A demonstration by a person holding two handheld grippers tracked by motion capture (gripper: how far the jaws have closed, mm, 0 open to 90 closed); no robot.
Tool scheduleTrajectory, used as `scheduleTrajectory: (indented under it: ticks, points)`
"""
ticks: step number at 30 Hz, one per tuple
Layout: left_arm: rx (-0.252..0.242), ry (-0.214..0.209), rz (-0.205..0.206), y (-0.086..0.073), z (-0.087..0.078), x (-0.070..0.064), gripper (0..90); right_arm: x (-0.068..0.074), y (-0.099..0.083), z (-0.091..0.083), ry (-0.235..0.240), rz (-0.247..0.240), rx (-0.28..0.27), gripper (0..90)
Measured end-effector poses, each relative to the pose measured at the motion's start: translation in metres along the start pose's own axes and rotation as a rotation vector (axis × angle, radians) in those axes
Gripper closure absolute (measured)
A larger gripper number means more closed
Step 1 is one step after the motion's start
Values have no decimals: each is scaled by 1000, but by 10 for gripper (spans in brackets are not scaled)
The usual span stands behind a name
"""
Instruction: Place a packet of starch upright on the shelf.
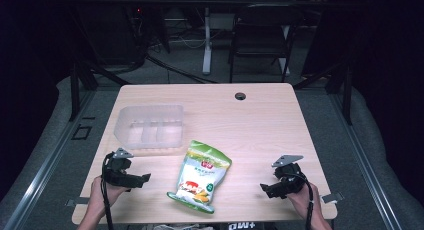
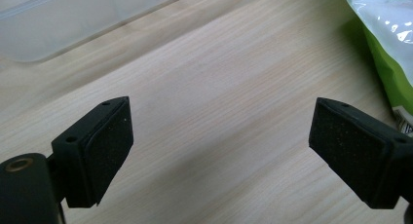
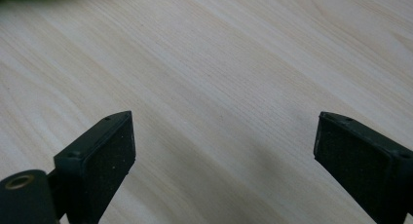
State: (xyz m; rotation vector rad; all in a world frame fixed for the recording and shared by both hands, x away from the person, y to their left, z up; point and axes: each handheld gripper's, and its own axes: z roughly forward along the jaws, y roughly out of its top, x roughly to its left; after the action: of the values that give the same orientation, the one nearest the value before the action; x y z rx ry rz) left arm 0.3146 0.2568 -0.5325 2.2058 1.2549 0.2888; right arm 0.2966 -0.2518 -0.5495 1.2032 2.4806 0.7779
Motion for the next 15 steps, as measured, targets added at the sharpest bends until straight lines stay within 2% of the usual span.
scheduleTrajectory:
  ticks: [11,15]
  points:
    - [-11,-11,15,5,2,-6,91,0,0,0,-1,-6,7,76]
    - [-22,-28,19,10,4,-11,91,1,0,1,6,-6,8,77]
